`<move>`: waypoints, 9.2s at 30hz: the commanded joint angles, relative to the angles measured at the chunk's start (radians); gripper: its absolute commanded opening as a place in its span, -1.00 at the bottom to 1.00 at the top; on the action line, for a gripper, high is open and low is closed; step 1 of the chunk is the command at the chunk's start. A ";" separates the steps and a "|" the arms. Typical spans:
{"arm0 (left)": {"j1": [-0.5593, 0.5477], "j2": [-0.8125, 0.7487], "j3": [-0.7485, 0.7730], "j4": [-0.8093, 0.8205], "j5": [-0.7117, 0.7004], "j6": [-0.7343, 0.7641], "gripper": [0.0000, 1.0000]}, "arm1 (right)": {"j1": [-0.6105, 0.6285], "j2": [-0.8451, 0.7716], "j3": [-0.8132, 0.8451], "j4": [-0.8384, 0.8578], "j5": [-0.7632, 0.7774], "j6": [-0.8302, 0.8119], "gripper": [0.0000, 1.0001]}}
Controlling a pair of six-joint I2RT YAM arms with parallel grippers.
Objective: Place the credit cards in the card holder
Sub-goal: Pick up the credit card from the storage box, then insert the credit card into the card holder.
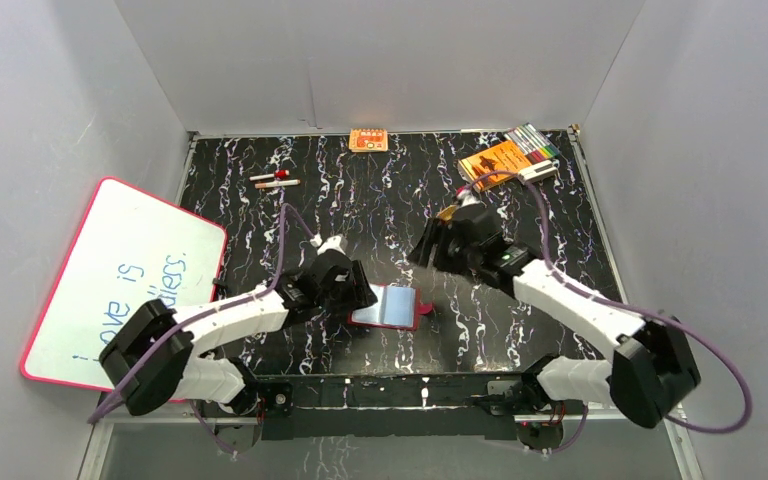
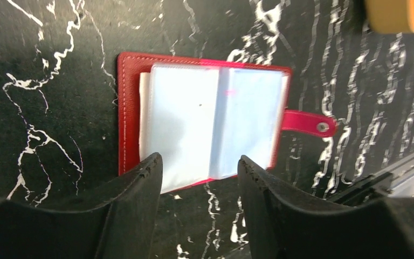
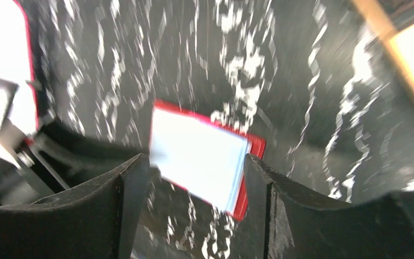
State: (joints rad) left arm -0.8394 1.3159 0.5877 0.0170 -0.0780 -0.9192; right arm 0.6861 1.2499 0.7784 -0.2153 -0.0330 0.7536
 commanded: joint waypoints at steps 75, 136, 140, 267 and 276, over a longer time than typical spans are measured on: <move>0.012 -0.324 -0.057 -0.191 -0.233 -0.057 0.75 | -0.449 0.303 -0.005 0.286 0.167 0.367 0.11; 0.011 -0.333 -0.053 -0.198 -0.229 -0.054 0.73 | -0.458 0.166 -0.070 0.301 0.133 0.290 -1.00; 0.012 -0.337 -0.042 -0.208 -0.241 -0.047 0.73 | -0.458 0.127 -0.036 0.257 0.153 0.279 -1.00; 0.026 -0.148 -0.233 0.075 -0.125 0.002 -0.38 | 0.077 0.395 -0.133 0.551 -0.286 0.281 -0.51; 0.025 -0.173 -0.235 0.053 -0.149 -0.011 -0.33 | 0.081 0.374 -0.114 0.501 -0.261 0.260 -0.16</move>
State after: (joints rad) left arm -0.8173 1.1553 0.3466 0.1501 -0.1799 -0.9398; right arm 0.7605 1.6424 0.6376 0.3328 -0.3176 1.0409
